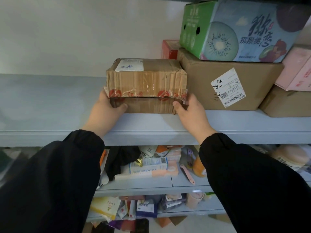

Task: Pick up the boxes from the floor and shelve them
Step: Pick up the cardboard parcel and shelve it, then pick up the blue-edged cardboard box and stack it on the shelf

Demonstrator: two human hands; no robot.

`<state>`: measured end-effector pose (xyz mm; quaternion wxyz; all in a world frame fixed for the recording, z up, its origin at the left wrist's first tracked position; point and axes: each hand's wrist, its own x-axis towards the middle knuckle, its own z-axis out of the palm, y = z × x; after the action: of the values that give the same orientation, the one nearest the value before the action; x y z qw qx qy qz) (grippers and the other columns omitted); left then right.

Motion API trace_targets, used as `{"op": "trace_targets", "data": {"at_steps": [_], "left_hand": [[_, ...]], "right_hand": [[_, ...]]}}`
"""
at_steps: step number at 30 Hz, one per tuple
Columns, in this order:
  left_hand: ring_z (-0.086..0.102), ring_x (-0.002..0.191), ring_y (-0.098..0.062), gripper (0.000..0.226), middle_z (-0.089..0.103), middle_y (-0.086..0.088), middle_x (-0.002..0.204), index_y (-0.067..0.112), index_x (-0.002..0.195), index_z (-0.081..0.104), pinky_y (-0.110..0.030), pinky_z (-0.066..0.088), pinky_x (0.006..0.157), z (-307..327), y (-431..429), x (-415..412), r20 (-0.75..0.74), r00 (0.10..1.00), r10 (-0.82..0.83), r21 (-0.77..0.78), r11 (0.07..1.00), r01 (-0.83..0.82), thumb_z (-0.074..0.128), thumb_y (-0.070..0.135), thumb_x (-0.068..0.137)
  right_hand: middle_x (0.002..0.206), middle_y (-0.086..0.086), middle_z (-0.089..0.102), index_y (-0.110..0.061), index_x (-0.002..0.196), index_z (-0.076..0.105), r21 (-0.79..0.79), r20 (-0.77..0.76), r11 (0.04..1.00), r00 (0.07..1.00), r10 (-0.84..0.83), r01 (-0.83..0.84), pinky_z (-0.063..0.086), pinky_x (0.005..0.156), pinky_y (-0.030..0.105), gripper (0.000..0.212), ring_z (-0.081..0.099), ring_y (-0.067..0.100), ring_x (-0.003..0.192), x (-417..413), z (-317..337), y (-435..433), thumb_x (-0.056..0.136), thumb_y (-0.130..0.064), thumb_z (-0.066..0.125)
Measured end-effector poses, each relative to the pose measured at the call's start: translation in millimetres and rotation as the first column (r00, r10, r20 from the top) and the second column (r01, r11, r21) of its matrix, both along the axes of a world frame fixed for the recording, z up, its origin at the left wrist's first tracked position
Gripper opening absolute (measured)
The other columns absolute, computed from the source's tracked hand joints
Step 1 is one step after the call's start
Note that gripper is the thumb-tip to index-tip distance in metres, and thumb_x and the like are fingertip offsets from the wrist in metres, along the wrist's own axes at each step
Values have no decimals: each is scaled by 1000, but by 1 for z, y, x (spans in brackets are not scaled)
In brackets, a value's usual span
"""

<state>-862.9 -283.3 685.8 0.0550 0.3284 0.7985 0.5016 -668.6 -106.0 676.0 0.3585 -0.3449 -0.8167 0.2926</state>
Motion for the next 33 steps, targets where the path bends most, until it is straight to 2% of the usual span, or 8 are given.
{"op": "trace_targets", "data": {"at_steps": [6,12,16,19,21,23,26,33], "left_hand": [[56,110,-26,53,56,-4,121,12,136,44,-31,38,83,-2,4,11,-72,991,109,-11,994,-110,69,28,91],[41,97,-23,36,39,-7,106,12,103,39,-39,39,85,-38,-17,47,-307,885,349,284,922,-265,64,25,82],[53,85,-33,11,59,-14,89,2,88,61,-40,35,82,-91,-6,124,-814,581,-10,121,975,187,62,12,86],[58,91,-36,12,65,-7,96,14,92,70,-44,39,79,-122,39,194,-821,470,-325,-185,929,321,63,21,85],[58,97,-35,19,65,-8,103,17,101,66,-41,38,79,-130,69,247,-564,533,-631,-575,763,295,59,29,87],[59,98,-30,24,63,-6,113,15,108,59,-37,44,80,-149,101,297,-165,539,-826,-904,345,252,53,34,94],[61,102,-27,38,65,-1,116,13,97,65,-36,48,100,-185,135,390,225,379,-898,-974,-193,121,48,46,99],[53,127,-26,45,53,-2,146,27,138,55,-32,42,100,-264,164,640,314,148,-938,-897,-242,370,51,45,97]], "right_hand": [[92,3,63,-10,106,56,27,54,998,996,-65,64,39,67,32,28,60,24,85,-2,-1,-2,98,-37,62],[104,7,63,-12,117,58,264,227,955,954,-196,133,39,69,34,40,58,28,95,15,-11,-22,95,-45,54],[128,9,66,-13,127,66,505,196,863,973,-119,4,36,105,40,45,57,32,123,72,-52,-29,92,-37,51],[156,7,45,-19,143,56,517,346,851,931,-113,-89,31,115,44,56,37,28,146,146,-88,-21,88,-34,53],[148,12,51,-17,136,62,338,480,938,871,-105,-73,43,108,46,52,46,35,137,208,-113,-13,89,-36,52],[139,11,54,-19,139,56,38,677,998,733,-57,43,47,100,45,54,51,36,127,279,-143,-5,91,-42,53],[139,9,56,-19,141,52,-253,838,923,542,61,288,48,97,39,55,54,32,124,396,-188,-8,93,-47,55],[135,4,60,-17,136,57,-457,857,649,497,139,608,47,97,38,49,57,29,121,659,-289,-64,97,-46,50]]}}
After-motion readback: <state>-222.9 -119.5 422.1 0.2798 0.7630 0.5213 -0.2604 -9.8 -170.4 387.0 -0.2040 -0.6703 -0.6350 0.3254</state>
